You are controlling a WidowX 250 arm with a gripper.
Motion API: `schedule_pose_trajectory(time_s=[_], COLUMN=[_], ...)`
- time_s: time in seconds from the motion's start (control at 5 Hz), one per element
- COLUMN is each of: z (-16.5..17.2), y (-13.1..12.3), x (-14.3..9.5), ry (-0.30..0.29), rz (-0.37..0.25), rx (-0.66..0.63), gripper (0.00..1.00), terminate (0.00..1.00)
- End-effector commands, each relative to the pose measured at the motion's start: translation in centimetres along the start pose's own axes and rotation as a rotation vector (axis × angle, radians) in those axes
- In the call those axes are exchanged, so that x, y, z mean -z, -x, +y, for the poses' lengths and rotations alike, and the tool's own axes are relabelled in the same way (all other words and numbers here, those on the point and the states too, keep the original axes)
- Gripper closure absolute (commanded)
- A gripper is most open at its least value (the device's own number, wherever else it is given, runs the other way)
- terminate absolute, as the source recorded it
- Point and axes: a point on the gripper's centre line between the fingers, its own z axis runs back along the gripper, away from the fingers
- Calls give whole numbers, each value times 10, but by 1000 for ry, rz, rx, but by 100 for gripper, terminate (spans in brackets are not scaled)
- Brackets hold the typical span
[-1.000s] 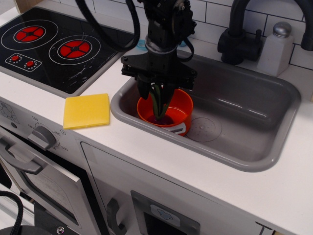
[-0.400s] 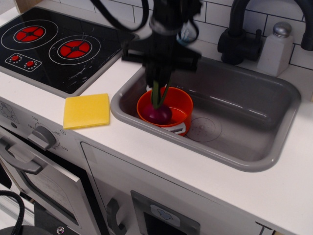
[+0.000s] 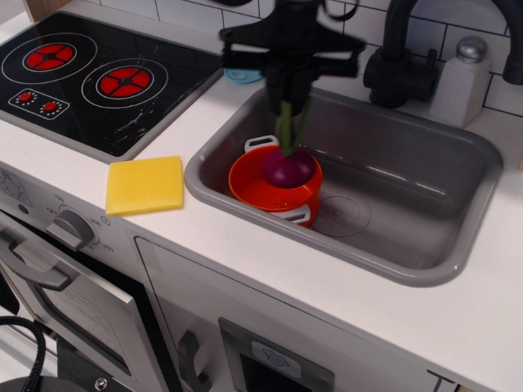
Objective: Take beet from pot sink
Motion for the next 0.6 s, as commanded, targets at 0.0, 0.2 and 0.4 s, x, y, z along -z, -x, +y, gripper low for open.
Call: schedule_pose_trajectory(time_s=[0.0, 0.2, 0.4], z=[-43, -77, -103], y=[-3, 6, 14], x=[-24, -7, 6], ry=[50, 37, 41], rz=[-92, -81, -71], rx=[-41, -25, -26], gripper=[100, 100, 100], terminate=[0, 0, 0])
